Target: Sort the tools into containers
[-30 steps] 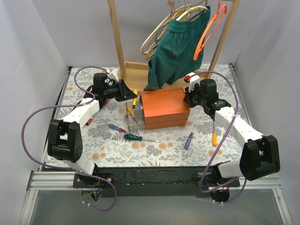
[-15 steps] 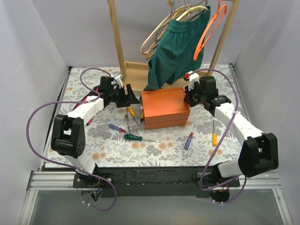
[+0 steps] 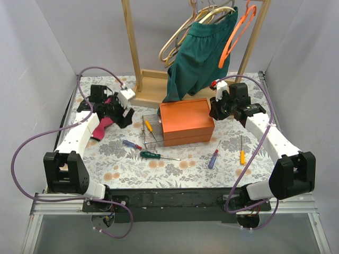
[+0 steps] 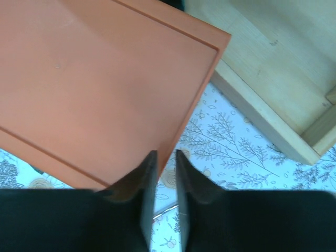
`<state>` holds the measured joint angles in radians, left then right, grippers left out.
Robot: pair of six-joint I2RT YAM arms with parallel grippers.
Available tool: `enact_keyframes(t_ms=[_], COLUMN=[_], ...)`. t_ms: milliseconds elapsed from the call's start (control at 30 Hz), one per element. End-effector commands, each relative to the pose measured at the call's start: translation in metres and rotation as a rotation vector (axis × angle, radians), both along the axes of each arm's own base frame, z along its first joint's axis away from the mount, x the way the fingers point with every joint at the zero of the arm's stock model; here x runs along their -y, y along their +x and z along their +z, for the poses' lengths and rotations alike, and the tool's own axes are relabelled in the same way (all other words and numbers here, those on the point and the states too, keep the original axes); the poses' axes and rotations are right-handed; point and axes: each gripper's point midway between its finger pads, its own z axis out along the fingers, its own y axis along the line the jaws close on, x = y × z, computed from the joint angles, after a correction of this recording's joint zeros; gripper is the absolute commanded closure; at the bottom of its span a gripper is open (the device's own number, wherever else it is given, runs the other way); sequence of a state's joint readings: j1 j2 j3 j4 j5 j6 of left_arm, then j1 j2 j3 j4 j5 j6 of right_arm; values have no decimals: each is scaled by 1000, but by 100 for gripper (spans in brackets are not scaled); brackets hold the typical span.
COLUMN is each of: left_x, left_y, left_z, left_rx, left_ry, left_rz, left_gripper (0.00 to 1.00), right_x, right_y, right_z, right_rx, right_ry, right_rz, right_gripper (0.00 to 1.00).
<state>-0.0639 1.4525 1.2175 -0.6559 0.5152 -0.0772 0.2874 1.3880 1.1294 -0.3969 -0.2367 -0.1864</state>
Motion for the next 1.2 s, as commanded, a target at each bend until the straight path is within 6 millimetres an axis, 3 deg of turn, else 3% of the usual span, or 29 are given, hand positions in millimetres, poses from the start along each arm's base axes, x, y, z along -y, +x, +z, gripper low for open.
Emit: enact_keyframes(t_ms=[0,67,133,300,533,700,933,1067,1167], left_x=[-7,-5,-5,1,15,14,-1,-11,-18], left_y=[-44,-40,-36,-33,-68,-84,-93,-104,-116], left_z=[-58,-66,-79,-94,-119,-135,-153,-163,-162], left_rx=[48,31,-27,-59,-109,-168,-232,-236,-220], left_ry=[259,251,243,239,272,293,354,400,425], left_rz=[-478,-493,-506,-558,-691,-708,-656,-644,-640], left_gripper=[24,25,27,31,34,39,60,63,78], right_x=[-11,-11,-11,-8,-7,-8,-7,-8,-8], right_y=[-1,0,0,-2,-8,-6,-5,-5,-4], right_z=[24,30,34,27,25,28,28,26,24], right_rx=[61,71,83,77,67,72,75,70,66], right_ry=[43,39,34,18,22,29,31,31,28], right_rz=[79,78,92,84,85,82,74,76,74], right_gripper=[62,50,45,43,41,40,41,41,42])
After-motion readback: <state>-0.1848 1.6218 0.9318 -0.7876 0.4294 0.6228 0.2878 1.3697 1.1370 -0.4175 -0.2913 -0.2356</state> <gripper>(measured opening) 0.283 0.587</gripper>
